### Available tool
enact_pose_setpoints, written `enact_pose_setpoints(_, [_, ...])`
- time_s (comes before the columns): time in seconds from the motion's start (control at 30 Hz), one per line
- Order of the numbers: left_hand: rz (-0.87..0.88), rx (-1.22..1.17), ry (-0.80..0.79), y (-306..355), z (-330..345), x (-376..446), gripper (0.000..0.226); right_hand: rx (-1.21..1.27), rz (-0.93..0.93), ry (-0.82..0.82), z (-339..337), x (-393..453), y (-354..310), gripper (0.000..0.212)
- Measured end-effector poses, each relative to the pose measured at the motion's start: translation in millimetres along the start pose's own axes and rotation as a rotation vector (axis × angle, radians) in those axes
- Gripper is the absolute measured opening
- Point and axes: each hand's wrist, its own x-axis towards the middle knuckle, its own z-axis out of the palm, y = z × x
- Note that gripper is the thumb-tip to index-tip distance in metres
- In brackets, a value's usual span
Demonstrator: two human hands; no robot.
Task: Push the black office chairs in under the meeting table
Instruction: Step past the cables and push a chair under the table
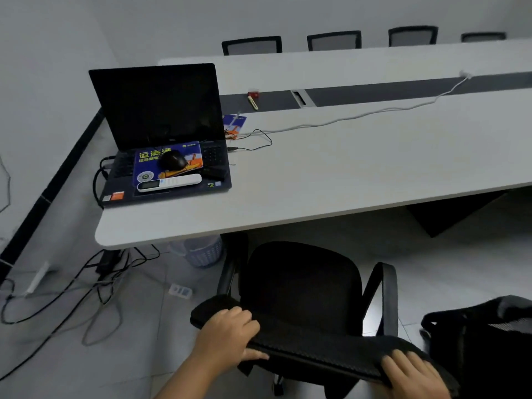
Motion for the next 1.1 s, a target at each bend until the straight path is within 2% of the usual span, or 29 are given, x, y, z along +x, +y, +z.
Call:
enact_pose_setpoints(0.13, [-0.021,0.007,0.027,-11.8,3.0,17.2,0.051,-0.065,-0.030,0.109,16.9,26.6,11.1,0.035])
enact_pose_setpoints(0.23, [-0.040,0.043,0.048,-23.0,1.0,39.0,0.051,-0.023,-0.034,0.186,35.2,46.5,21.8,0.050])
enact_pose_setpoints(0.33, [-0.073,0.059,0.060,-26.1,1.9,62.0,0.051,0.022,-0.117,0.179,50.5,69.5,42.9,0.046])
enact_pose_setpoints(0.47, [-0.131,0.064,0.086,-11.6,11.7,96.8,0.051,0.019,-0.184,0.117,63.1,113.1,86.3,0.063])
enact_pose_setpoints(0.6, [-0.198,0.084,0.120,-6.6,20.2,137.7,0.049,-0.025,-0.294,0.054,73.1,166.7,125.7,0.034])
enact_pose_setpoints(0.8, [-0.303,0.130,0.123,-13.4,25.3,189.3,0.049,0.000,-0.363,0.087,100.5,230.6,162.6,0.035])
enact_pose_setpoints(0.93, [-0.332,0.133,0.097,-15.9,28.3,213.3,0.049,0.072,-0.390,0.021,107.4,260.2,178.3,0.043])
enact_pose_setpoints(1.0, [-0.333,0.142,0.113,-21.0,30.8,218.5,0.056,0.096,-0.390,0.035,110.6,266.1,180.6,0.045])
enact_pose_setpoints(1.1, [-0.331,0.143,0.161,-28.1,34.2,218.3,0.076,0.114,-0.395,0.108,117.3,264.8,180.7,0.037])
